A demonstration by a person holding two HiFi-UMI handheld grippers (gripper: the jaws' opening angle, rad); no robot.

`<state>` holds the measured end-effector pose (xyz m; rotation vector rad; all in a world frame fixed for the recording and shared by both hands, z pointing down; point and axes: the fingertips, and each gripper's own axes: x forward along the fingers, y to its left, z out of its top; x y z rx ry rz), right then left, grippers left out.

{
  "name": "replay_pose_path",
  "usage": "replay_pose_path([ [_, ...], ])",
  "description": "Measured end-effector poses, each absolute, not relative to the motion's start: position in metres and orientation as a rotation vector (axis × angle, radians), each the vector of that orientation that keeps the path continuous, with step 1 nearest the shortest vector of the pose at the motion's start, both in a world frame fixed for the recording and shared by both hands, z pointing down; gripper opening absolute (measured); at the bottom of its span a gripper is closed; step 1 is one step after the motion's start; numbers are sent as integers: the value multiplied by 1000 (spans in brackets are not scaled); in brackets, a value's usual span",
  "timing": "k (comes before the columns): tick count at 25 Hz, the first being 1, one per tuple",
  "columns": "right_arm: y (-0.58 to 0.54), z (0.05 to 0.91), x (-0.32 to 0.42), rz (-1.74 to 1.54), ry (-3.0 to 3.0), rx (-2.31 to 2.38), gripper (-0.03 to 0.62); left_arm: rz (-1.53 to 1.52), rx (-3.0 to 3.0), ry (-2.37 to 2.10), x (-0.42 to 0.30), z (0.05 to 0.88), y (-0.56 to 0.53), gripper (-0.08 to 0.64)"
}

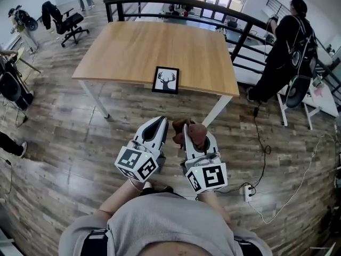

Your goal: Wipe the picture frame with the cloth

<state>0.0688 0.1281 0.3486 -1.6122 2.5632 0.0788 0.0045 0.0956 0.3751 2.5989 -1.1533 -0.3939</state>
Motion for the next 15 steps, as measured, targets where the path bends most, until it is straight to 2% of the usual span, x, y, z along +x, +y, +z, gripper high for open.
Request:
replay_pose_path([
  [15, 144, 338, 37, 122, 2497, -1629, 46, -401, 2675, -1159, -20, 356, 105, 8],
])
